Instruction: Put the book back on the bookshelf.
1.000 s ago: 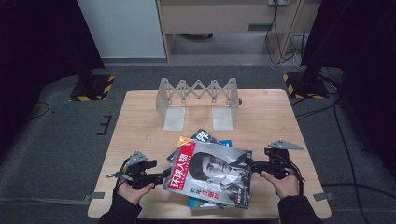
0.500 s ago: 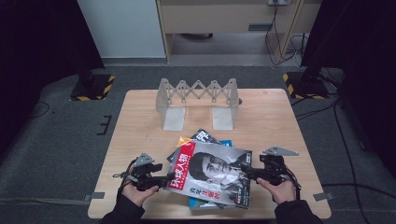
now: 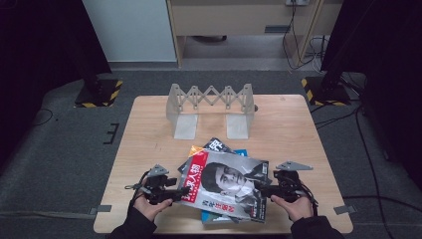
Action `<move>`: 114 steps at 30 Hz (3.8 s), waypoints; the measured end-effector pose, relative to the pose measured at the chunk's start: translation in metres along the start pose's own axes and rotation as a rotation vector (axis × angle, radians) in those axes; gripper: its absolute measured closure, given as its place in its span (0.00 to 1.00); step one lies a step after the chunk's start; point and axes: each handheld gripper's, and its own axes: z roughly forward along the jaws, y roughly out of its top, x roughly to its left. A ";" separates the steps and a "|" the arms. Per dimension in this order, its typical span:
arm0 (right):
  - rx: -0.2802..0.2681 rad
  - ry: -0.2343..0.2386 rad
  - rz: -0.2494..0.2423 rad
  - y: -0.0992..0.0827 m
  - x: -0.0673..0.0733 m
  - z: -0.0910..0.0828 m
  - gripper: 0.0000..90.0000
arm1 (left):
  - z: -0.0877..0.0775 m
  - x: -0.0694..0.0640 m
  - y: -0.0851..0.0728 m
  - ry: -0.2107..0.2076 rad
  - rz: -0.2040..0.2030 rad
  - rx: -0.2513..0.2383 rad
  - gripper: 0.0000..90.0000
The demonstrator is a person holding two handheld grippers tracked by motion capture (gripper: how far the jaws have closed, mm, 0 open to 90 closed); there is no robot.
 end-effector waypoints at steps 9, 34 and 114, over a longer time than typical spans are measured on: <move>0.024 0.002 -0.018 -0.003 0.002 0.006 0.11 | 0.007 0.000 0.000 -0.050 -0.033 0.018 0.34; 0.046 0.048 0.021 -0.007 0.003 0.017 0.09 | 0.018 0.007 0.000 -0.208 -0.139 0.077 0.39; -0.032 0.003 0.010 0.003 -0.010 0.008 0.06 | -0.005 -0.009 0.026 -0.380 -0.193 -0.076 0.95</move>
